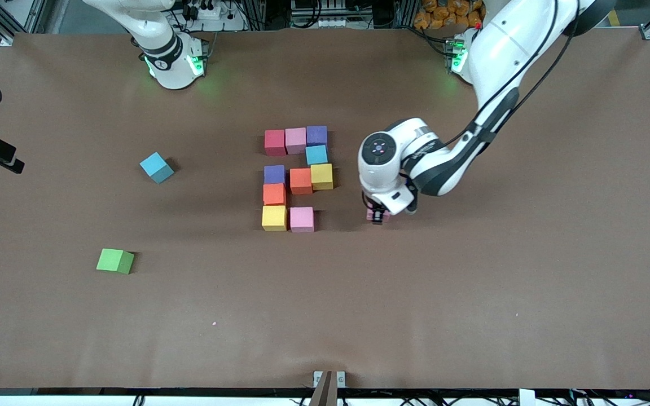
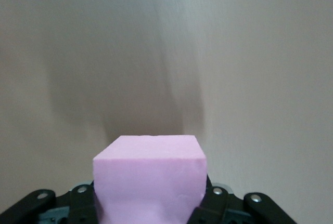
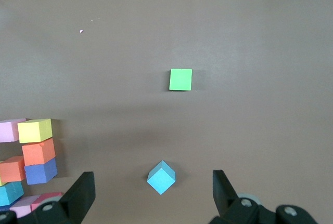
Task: Form number 2 with 11 blocks
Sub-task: 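Carry the pink block to the figure and lower it beside pink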
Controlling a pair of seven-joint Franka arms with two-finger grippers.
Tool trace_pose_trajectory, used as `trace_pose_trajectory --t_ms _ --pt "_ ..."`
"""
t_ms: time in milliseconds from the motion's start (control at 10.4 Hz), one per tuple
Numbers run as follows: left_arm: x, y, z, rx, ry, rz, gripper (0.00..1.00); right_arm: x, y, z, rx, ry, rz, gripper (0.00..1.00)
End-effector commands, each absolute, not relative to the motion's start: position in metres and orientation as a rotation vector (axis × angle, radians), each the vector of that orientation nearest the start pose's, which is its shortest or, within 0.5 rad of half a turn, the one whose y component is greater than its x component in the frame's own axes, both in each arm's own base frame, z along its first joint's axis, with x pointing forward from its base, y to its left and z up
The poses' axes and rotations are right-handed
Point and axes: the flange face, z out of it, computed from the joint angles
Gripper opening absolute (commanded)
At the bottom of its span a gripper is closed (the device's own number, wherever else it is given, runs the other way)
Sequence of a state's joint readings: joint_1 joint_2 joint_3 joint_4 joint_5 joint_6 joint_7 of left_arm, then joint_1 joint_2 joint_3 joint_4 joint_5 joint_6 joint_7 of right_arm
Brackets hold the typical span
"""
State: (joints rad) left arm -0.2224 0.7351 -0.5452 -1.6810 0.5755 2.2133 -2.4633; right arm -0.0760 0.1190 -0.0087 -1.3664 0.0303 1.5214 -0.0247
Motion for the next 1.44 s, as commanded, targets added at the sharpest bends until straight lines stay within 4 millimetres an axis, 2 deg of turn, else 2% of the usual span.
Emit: trace_pose_trajectory --t_ms 0,480,672,960,1344 --pt "0.529 -0.453 0.206 -2.334 -1.998 -0.186 0.06 0.583 -0.048 0.651 -3.095 0.092 -0.066 1.00" --pt "0.523 -0.509 0.208 -2.293 -2.064 -0.146 0.06 0.583 -0.048 0.651 -3.095 0.092 -0.068 1.00" --pt "0.527 -0.521 0.214 -2.286 -2.107 -0.156 0.06 0.583 -0.050 0.651 -3.095 0.097 -0.066 1.00" --pt "0.539 -0.530 0.211 -2.286 -2.153 -0.146 0.06 0.583 -0.050 0.650 -3.095 0.097 -0.064 1.00" --pt "0.536 -0.542 0.201 -2.301 -2.207 -0.129 0.07 0.583 -0.054 0.650 -3.095 0.106 -0.064 1.00"
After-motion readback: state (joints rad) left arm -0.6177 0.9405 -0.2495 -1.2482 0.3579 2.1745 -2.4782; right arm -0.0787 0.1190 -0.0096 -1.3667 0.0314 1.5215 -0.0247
